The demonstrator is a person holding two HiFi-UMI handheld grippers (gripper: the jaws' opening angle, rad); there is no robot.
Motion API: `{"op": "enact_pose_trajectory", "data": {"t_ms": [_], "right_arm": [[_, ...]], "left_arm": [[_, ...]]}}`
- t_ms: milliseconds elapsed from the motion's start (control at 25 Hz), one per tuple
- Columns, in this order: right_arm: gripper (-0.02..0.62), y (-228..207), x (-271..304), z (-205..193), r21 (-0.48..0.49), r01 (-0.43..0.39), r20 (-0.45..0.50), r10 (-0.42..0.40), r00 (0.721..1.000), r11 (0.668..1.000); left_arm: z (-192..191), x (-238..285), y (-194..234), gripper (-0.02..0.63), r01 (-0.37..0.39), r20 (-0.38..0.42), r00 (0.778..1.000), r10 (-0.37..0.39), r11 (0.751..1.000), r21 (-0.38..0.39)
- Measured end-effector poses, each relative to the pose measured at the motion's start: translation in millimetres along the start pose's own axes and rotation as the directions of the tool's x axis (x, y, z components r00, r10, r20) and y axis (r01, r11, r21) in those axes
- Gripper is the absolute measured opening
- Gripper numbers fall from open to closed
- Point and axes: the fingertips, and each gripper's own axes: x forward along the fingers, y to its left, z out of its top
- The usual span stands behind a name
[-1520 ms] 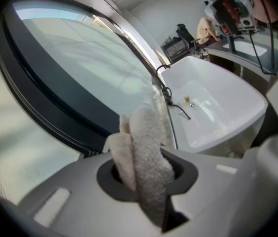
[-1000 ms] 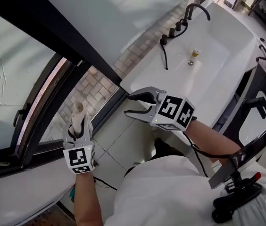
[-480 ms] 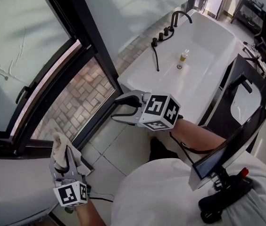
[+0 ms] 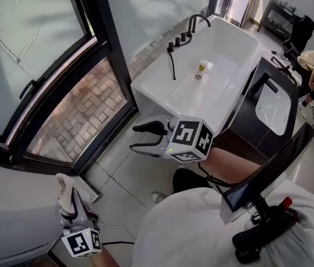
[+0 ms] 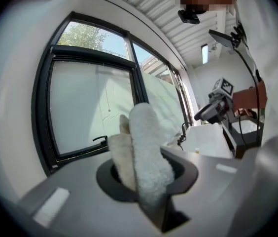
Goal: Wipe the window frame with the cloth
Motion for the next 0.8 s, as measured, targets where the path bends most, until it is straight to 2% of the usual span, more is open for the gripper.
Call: {"op": "enact_pose_trajectory", "data": {"t_ms": [360, 560, 800], "right_arm": [[0.204, 20.8, -47.9, 38.9, -0.085, -0.048, 0.074, 0.054, 0.996, 0.995], [0.204, 17.5, -93.9, 40.4, -0.099, -0.035, 0.113, 0.046, 0.993, 0.994], [0.206, 17.1, -136.5, 32.8, -0.113, -0.043, 0.144, 0.059, 0.988, 0.993]], "left_arm": [[28.8, -26.3, -40.7, 0.101, -0.043, 0.034, 0.998, 0.043, 0.999, -0.016], [50.8, -21.3, -82.8, 0.103, -0.018, 0.059, 0.998, 0.018, 1.000, -0.004], [63.6, -20.9, -128.2, 0.103, -0.004, 0.048, 0.999, 0.003, 1.000, 0.010]]}}
